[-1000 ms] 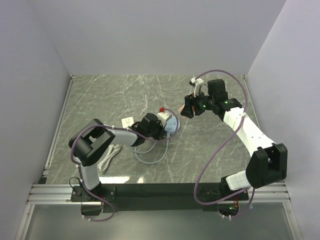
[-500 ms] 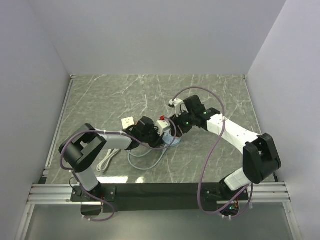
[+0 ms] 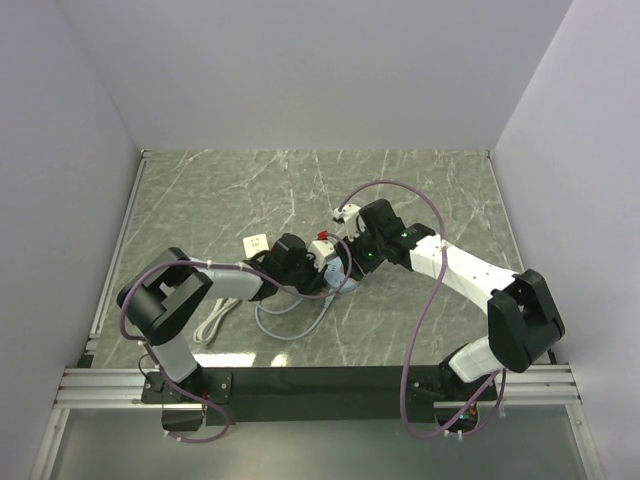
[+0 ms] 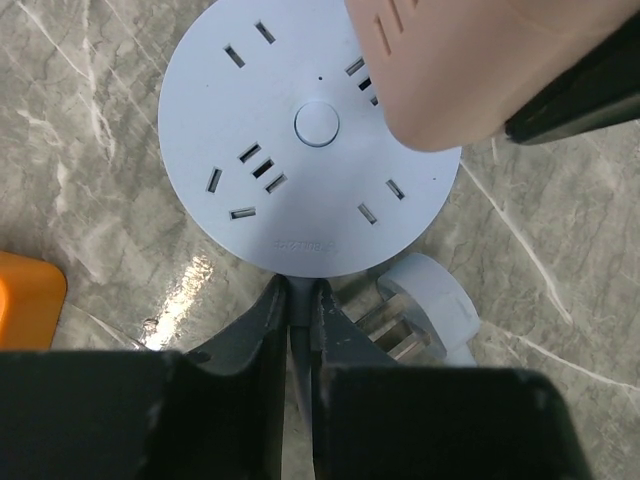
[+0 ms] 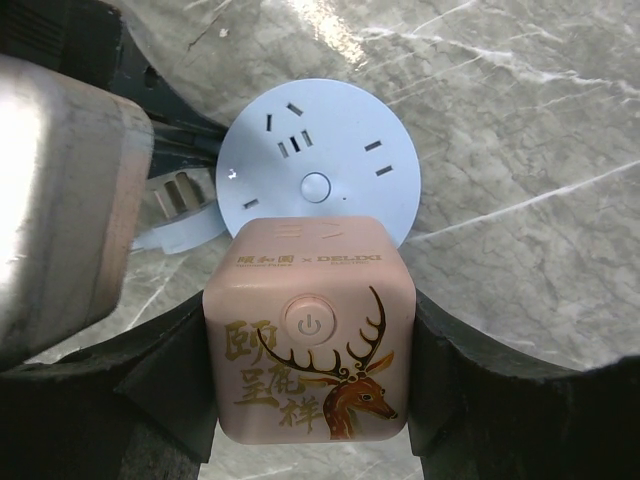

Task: Insert the plug

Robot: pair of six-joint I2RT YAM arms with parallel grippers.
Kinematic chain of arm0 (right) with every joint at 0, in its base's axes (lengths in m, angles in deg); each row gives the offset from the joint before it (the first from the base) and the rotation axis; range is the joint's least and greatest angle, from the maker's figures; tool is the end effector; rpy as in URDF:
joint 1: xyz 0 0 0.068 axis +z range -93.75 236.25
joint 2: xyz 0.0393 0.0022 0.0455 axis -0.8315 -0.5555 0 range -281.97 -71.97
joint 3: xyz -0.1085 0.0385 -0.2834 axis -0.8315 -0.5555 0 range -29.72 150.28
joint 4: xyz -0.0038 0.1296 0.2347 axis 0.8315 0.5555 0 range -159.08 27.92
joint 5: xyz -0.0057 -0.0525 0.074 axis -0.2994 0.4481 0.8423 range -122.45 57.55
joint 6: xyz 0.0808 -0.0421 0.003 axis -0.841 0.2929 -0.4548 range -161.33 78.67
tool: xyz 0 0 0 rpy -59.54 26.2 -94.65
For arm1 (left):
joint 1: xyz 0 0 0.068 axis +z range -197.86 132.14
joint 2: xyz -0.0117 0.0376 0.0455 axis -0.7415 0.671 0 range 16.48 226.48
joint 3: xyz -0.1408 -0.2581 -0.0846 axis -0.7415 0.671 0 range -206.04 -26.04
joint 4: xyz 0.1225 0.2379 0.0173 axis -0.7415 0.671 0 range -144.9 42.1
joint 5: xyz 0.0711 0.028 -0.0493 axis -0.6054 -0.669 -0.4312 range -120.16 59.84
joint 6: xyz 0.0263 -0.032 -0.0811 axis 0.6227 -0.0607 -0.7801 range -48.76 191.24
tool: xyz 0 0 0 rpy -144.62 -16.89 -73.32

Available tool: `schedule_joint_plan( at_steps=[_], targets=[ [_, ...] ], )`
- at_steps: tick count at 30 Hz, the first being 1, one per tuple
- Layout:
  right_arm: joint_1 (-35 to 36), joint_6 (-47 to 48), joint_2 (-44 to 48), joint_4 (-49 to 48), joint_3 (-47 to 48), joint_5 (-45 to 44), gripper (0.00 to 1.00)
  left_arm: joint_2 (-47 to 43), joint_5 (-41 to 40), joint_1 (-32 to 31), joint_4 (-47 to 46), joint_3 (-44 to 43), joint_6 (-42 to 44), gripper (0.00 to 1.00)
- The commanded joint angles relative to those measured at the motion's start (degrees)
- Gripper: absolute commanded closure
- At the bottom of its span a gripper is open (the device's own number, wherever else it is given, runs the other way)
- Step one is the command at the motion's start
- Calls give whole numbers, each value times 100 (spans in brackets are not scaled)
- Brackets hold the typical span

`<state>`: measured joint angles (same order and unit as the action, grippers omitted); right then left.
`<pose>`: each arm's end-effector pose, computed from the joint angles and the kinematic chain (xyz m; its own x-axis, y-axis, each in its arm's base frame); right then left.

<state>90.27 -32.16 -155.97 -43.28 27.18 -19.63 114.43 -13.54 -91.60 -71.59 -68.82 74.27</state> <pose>0.2661 0.2015 0.2260 -0.5480 -0.5574 -0.6237 -0.7534 0.6529 0.0786 0.2538 -0.2752 0.1414 -0.4052 0.4580 -0.7912 0.8469 0.5140 -0.1362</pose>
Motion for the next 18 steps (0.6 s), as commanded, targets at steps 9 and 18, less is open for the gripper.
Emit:
schedule_joint_plan(
  at_steps=[9,18],
  targets=[
    [78,24,-37,-462,-30,-832,100,-531,219,-20,-405,350,-267,75],
    [-159,-73,367,-1059,-250,-140,100,-1199,-492,-37,-467,622,-847,40]
  ],
)
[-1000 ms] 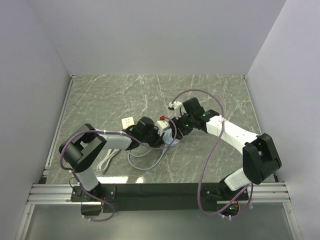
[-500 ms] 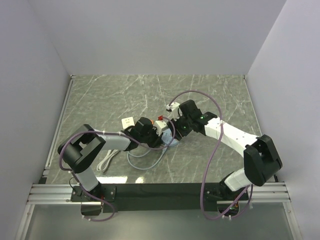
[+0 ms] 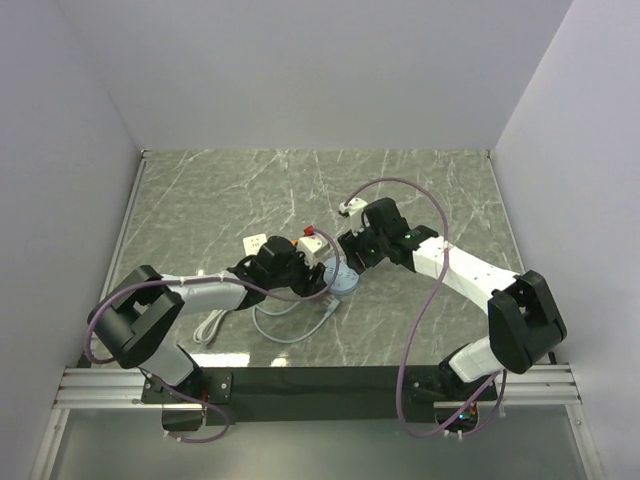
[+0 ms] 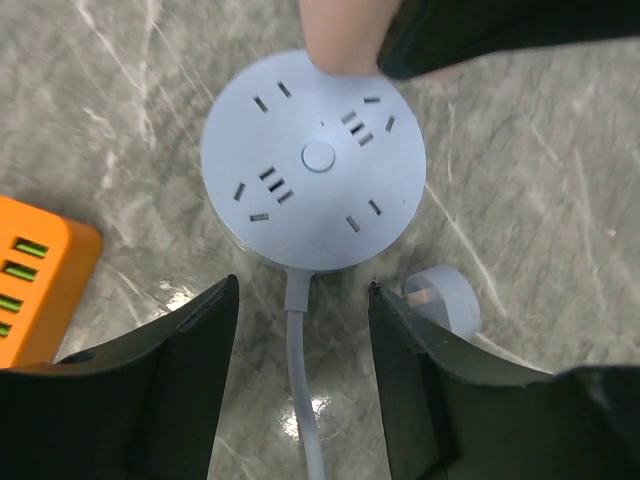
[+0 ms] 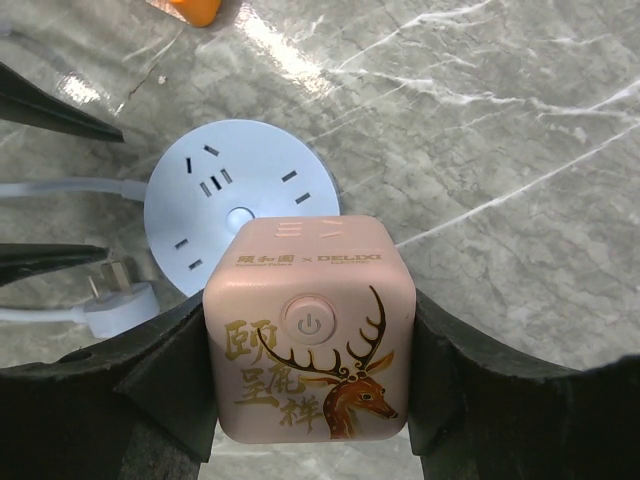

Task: Insert the plug

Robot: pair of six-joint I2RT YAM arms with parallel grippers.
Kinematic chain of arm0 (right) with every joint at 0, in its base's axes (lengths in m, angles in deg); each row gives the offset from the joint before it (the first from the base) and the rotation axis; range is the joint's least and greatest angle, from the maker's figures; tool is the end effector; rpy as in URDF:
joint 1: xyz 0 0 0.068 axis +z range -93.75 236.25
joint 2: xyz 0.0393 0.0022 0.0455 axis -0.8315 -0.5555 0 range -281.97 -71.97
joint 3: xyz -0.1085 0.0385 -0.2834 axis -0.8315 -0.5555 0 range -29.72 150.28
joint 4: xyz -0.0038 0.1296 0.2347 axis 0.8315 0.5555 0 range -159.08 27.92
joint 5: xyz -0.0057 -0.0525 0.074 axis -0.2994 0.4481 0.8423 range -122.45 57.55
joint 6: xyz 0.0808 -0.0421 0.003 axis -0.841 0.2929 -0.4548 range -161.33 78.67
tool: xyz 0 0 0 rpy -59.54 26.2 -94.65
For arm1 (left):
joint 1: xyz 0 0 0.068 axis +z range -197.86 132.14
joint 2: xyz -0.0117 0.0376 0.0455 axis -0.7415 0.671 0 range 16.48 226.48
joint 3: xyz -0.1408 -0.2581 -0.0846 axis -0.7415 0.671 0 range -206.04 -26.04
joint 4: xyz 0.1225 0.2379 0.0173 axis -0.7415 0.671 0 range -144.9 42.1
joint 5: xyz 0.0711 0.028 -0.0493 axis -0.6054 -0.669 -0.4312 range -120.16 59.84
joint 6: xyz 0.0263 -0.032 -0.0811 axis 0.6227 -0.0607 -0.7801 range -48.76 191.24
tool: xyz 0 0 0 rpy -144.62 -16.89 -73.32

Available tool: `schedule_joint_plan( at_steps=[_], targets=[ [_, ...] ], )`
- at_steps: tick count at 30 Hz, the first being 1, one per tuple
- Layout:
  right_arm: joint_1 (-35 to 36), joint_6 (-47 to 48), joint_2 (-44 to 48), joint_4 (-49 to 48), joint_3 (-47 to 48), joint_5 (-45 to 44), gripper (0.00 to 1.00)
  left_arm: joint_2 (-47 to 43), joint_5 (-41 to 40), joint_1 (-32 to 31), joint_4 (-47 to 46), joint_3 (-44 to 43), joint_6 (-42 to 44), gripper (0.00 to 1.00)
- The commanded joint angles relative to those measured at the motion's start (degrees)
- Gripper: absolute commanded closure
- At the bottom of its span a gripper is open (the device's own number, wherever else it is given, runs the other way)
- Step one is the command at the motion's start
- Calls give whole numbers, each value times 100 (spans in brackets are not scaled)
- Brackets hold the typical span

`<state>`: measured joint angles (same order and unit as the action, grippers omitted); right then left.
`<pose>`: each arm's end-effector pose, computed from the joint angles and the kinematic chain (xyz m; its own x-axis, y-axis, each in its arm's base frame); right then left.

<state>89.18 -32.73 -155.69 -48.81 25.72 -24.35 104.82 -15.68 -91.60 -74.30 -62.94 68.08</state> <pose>0.2795 0.1947 0.2271 -0.5298 -0.5195 -0.6704 -0.7036 0.7106 0.0054 0.2353 -0.2534 0.1706 -0.4279 0.3358 -0.8391 0.8002 0.5724 -0.1791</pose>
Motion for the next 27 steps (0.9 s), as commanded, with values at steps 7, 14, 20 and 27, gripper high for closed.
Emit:
schedule_joint_plan(
  at_steps=[7,14,20,27],
  targets=[
    [144,-34,225,-489,-288,342,100,-588,-507,-37,-222,358,-773,41],
    [223,71,374,-463,-358,272,100,-1354,-763,-37,-152,720,-1634,40],
    [293,256,182,-314,-288,69,100,-1284,-474,-29,-230,816,-2364,39],
    [381,326,181,-348,-323,87,100,-1407,-78,-37,-653,1229,-3006,39]
  ],
)
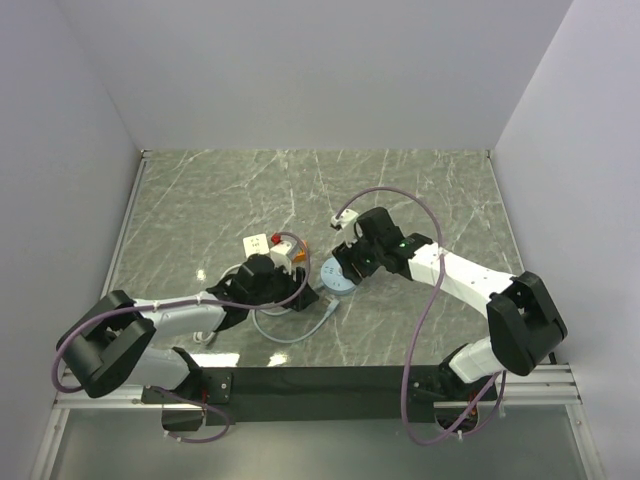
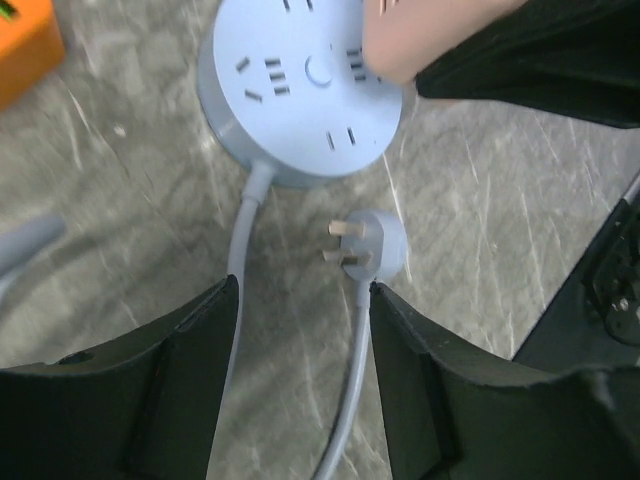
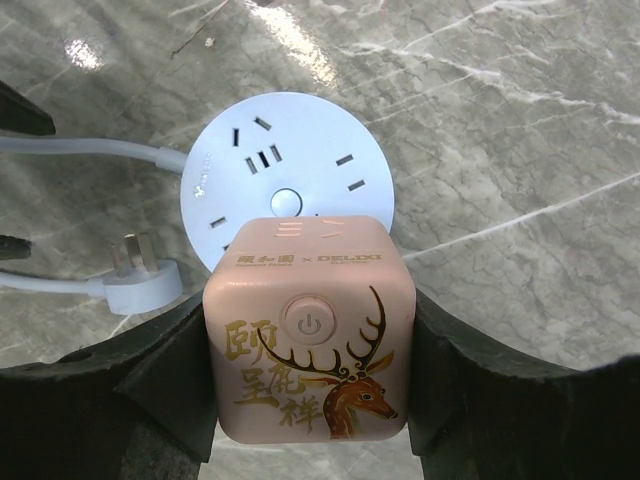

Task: Insert the plug

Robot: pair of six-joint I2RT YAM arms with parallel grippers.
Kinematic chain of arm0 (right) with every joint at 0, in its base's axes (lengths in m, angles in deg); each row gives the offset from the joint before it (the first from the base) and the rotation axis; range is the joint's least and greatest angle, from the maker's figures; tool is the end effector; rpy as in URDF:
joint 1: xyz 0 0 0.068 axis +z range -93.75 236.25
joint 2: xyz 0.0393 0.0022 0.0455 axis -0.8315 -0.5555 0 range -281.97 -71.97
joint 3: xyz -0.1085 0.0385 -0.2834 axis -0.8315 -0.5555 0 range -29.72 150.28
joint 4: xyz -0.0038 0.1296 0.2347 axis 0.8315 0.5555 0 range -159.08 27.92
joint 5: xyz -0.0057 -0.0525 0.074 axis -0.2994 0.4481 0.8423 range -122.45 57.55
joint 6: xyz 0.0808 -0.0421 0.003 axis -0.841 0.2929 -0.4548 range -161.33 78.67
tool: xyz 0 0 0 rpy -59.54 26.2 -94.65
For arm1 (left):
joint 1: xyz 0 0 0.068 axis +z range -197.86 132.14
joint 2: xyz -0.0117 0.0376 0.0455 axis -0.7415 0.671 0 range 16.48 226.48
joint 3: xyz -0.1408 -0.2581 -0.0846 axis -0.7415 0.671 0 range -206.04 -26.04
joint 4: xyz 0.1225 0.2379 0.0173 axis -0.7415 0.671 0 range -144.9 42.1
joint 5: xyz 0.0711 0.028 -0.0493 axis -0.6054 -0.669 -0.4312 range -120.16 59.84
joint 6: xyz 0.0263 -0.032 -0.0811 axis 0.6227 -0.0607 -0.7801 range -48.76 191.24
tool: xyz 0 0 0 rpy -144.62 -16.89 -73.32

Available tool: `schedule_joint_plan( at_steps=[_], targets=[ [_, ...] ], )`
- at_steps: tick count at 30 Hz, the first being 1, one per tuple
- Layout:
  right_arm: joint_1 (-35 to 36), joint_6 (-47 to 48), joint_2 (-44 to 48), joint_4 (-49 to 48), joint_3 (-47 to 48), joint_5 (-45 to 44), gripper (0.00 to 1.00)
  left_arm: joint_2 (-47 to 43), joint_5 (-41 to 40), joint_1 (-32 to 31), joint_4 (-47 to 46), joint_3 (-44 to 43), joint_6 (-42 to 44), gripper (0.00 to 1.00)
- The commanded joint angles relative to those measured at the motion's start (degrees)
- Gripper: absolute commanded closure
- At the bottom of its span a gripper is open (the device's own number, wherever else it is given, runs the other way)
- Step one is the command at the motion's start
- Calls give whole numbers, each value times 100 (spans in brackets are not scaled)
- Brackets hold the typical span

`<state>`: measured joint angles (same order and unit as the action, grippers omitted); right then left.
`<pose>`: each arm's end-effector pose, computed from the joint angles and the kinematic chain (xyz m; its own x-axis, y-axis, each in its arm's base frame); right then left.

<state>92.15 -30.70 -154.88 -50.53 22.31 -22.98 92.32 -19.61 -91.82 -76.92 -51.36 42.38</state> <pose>0.2602 0.2049 0.2140 -0.4821 -0.5735 -0.6623 -0.7671 0.6415 0.0028 0.1978 -0.2115 0.1726 -0.6860 0.0025 -0.7276 0.5334 0.6818 -0.5006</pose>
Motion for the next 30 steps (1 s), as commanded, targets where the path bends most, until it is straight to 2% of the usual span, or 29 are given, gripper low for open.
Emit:
schedule_joint_plan(
  at_steps=[1,7,13,21,30],
  targets=[
    [84,141,91,-158,9,-60,100,-139,334,-7,-391,80,-462,39],
    [110,185,-216,-18,149,-104,100,-16,764,-15,-733,229,-646,39],
    [128,193,-419,62,237,-279,100,-25,835,-7,-795,221,-682,39],
    [198,176,-287,220,202,-332,100,616,1072,-16,-1050,221,-840,39],
    [268,176,-225,299,193,-236,100,1258,546,-16,-936,212,-849,39]
  ],
)
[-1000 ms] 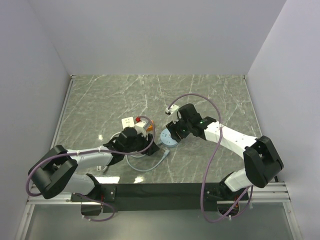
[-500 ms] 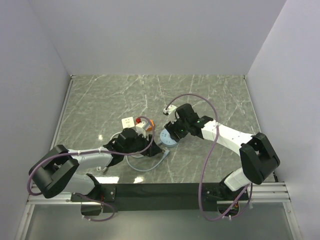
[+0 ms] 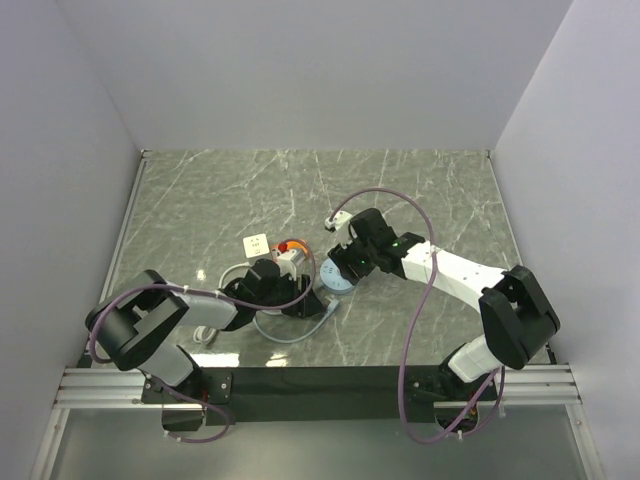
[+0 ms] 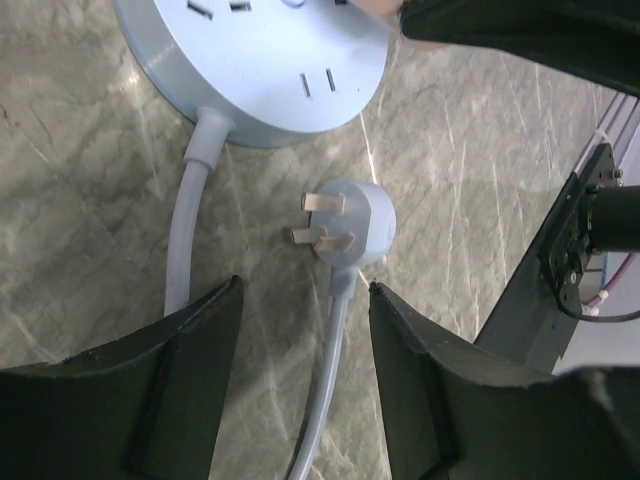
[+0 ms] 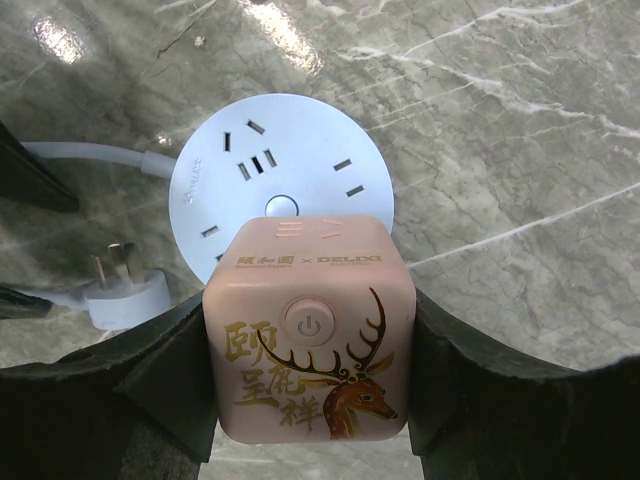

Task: Insert the plug

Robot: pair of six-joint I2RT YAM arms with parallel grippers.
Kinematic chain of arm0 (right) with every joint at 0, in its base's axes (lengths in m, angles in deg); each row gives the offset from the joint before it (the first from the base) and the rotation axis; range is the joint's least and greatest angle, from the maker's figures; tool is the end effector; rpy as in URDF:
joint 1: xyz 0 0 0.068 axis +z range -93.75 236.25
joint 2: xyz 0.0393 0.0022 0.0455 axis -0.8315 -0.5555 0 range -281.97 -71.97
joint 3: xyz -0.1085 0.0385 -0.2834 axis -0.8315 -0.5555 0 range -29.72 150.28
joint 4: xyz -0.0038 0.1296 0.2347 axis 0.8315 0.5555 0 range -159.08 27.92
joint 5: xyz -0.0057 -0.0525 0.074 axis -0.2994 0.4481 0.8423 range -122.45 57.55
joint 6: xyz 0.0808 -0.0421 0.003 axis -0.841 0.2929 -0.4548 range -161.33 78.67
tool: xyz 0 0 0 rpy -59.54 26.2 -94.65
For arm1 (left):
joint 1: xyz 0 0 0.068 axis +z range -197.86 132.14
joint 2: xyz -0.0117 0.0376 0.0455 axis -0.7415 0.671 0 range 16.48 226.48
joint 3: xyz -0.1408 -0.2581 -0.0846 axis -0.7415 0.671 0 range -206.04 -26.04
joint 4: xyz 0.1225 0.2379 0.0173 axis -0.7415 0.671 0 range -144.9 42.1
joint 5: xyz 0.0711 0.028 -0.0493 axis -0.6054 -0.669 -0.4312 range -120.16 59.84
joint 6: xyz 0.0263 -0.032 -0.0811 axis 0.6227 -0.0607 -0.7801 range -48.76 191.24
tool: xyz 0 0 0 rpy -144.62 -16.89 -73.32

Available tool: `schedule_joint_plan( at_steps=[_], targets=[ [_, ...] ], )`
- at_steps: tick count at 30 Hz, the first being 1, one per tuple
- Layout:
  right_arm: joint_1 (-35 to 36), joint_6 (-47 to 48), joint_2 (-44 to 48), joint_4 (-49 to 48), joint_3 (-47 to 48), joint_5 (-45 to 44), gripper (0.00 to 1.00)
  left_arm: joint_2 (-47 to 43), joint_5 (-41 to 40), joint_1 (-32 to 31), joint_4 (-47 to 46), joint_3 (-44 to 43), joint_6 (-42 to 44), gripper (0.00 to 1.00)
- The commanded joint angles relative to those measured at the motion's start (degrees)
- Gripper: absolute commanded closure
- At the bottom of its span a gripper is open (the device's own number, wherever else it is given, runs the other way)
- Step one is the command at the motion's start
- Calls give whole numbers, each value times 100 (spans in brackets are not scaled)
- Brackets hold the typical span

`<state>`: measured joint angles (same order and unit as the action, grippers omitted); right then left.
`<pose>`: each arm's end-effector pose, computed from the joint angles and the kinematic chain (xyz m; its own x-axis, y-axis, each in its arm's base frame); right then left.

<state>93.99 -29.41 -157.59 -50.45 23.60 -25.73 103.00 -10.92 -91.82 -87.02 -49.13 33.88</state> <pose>0.2632 0.2157 0.2063 -0.4631 -0.6178 -0.6355 -0.7786 0.6262 -0.0413 0.1954 -0.2258 0.1340 -0.8180 -0.0070 -0.5752 0.4551 0.6038 -0.6545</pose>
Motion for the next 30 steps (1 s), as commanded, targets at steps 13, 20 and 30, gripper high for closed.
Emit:
schedule_joint_plan(
  at_steps=[13,20,30],
  targets=[
    [208,47,-121,448,91,5,100,-117,-1353,90,760,-117,282,39],
    [304,47,-279,466,170,66,100,-223,-1389,230,734,-29,309,40],
    [375,-23,-148,378,117,40,100,-171,-1327,257,689,-29,326,40]
  ],
)
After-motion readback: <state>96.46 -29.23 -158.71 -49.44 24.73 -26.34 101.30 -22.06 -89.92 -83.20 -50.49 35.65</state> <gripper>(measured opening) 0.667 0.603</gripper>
